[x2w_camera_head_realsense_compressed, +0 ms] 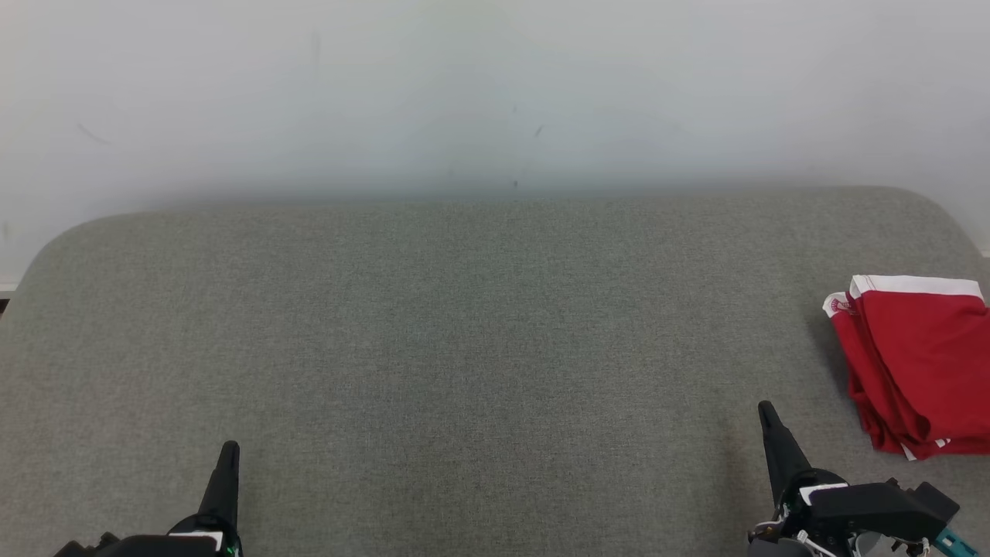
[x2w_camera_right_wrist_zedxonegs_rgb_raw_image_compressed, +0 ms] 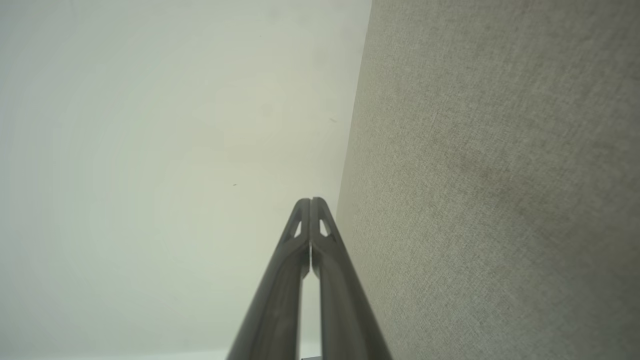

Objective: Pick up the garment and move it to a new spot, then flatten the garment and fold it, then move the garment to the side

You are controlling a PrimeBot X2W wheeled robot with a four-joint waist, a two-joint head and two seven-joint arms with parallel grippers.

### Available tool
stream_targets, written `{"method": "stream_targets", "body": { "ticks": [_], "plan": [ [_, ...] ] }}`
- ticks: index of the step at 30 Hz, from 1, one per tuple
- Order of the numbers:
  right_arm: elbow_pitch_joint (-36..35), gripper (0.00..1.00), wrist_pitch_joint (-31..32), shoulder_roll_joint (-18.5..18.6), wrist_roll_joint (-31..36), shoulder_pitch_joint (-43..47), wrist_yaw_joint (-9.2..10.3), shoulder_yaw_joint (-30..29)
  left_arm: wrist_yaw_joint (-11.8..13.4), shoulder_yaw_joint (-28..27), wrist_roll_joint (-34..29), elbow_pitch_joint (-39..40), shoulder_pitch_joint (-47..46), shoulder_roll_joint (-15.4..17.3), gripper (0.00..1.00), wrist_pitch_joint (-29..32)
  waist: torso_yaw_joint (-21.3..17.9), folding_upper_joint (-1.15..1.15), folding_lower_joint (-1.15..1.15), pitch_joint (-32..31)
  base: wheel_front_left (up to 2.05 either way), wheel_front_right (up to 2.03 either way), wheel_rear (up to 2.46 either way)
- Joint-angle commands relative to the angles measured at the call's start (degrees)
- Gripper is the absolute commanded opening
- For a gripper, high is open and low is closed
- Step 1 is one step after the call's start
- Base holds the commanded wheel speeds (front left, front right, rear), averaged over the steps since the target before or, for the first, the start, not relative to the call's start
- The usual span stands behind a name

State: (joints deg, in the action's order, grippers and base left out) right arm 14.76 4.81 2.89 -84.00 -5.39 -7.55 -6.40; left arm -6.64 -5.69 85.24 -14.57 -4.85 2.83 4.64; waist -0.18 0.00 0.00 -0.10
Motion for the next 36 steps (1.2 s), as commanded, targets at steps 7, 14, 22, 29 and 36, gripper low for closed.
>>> {"method": "stream_targets", "body": {
  "ticks": [7, 14, 22, 29, 36],
  "plan": [
    [-0.5, 0.0, 0.9, 0.0, -3.8, -0.7, 0.11, -0.1, -0.6, -0.5, 3.2, 0.5, -1.3, 0.1, 0.0, 1.0, 0.1, 0.0, 0.0, 0.1, 0.0, 0.0, 0.0],
    [-0.7, 0.0, 1.5, 0.0, -6.8, -0.9, 0.11, -0.2, -0.9, -0.8, 5.9, 0.6, -1.5, 0.1, 0.0, 1.7, 0.1, 0.0, 0.0, 0.2, 0.0, 0.0, 0.0],
    [-0.8, 0.0, 1.9, 0.0, -8.5, -1.0, 0.12, -0.2, -0.9, -1.0, 7.3, 0.6, -1.7, 0.1, 0.0, 2.0, 0.2, 0.0, 0.0, 0.3, 0.0, 0.0, 0.0],
    [-0.8, 0.0, 1.9, 0.0, -8.5, -1.0, 0.12, -0.2, -0.9, -1.0, 7.3, 0.6, -1.7, 0.1, 0.0, 2.0, 0.2, 0.0, 0.0, 0.3, 0.0, 0.0, 0.0],
    [-0.8, 0.0, 1.9, 0.0, -8.5, -1.0, 0.12, -0.2, -0.9, -1.0, 7.3, 0.6, -1.7, 0.1, 0.0, 2.0, 0.2, 0.0, 0.0, 0.3, 0.0, 0.0, 0.0]
  ]
}}
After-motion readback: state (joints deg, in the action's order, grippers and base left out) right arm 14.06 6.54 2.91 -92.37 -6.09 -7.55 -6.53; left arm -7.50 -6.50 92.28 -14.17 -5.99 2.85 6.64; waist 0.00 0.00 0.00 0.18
